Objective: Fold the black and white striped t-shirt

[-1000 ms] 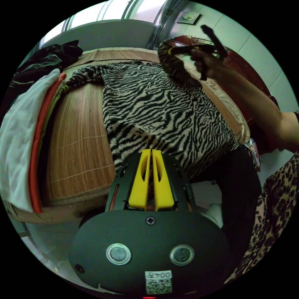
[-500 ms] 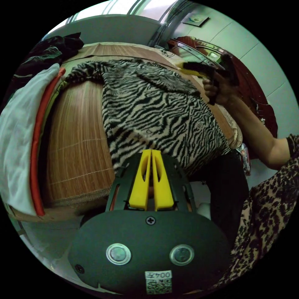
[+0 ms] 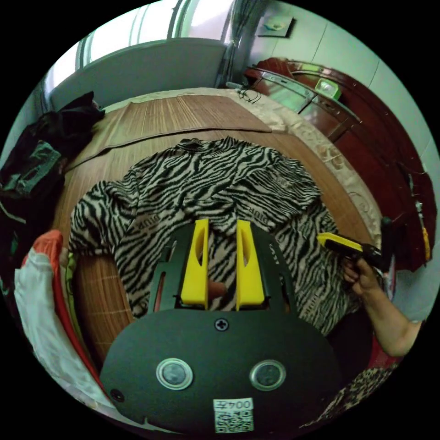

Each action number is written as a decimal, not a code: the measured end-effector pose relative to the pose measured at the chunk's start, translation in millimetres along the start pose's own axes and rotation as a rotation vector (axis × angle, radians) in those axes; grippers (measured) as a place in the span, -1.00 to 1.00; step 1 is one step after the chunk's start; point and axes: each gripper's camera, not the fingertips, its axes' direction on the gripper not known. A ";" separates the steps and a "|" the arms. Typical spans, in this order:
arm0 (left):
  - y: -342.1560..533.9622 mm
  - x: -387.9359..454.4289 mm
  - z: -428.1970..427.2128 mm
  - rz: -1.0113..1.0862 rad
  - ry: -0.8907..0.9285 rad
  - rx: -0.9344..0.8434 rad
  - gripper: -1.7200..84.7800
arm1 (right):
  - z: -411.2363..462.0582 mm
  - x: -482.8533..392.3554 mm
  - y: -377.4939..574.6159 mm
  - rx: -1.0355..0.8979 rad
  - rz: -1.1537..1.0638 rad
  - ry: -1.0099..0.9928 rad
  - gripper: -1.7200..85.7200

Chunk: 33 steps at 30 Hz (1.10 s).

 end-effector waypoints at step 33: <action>132.4 -10.0 112.5 -0.714 0.179 0.151 -0.89 | -36.6 -161.6 -189.3 -0.123 -0.346 -0.184 -0.73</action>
